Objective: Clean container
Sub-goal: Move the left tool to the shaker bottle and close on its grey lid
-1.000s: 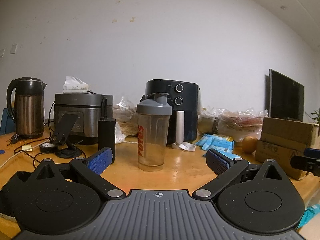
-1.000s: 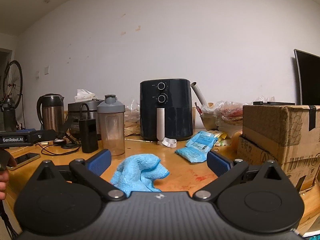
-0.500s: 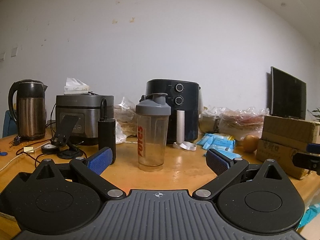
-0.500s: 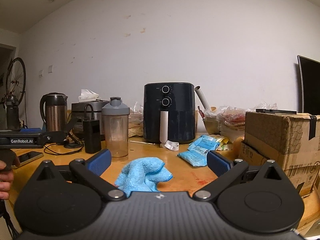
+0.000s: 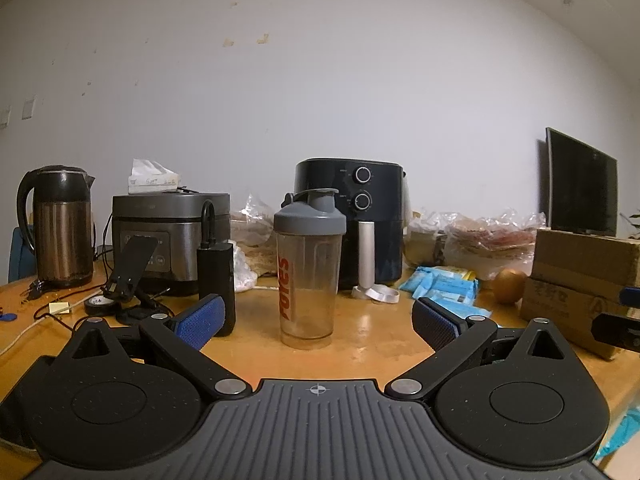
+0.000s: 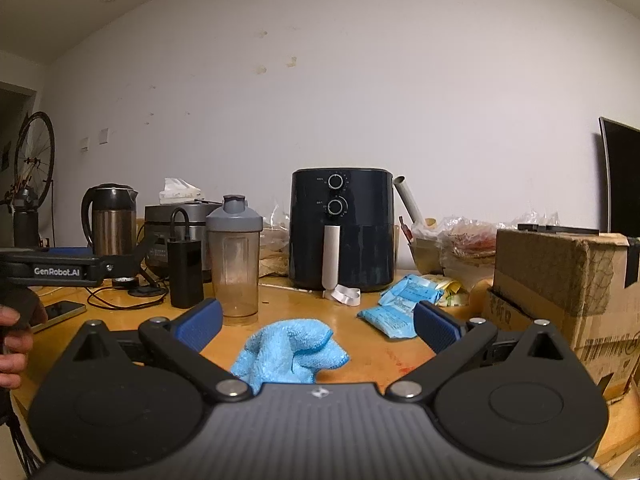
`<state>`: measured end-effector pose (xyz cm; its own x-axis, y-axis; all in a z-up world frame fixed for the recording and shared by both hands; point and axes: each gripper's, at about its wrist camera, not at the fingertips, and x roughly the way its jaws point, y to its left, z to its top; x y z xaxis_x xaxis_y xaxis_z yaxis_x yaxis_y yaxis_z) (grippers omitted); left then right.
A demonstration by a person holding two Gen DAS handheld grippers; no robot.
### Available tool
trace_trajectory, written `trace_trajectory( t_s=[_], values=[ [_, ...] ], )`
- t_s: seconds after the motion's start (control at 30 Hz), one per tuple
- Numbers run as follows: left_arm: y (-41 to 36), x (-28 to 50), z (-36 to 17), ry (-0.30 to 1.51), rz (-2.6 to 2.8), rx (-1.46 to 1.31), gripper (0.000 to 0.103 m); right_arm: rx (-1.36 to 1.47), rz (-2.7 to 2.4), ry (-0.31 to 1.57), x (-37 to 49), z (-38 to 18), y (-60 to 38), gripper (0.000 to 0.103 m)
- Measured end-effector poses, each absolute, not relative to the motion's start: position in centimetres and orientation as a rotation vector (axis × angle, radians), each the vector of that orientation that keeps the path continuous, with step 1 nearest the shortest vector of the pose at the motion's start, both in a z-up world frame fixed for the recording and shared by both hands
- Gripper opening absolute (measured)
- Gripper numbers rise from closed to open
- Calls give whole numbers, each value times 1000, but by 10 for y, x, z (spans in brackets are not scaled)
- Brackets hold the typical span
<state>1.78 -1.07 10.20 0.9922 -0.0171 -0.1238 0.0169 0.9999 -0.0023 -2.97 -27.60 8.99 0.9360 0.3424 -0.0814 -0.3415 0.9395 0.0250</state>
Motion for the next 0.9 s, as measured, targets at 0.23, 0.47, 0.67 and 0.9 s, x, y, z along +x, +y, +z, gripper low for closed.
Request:
trace_trajectory(
  t_s=[0.23,0.47,0.67,0.9],
  values=[
    [-13,31,108,123,-13,17,103,14,355,87,-25,91,-274,103],
    [-15,52,114,138,1,14,103,20,371,96,-22,93,-271,103],
    [-16,66,118,140,24,30,103,16,377,92,-24,96,-270,103],
    [-16,82,122,149,48,48,103,12,378,105,-24,96,-269,103]
  ],
)
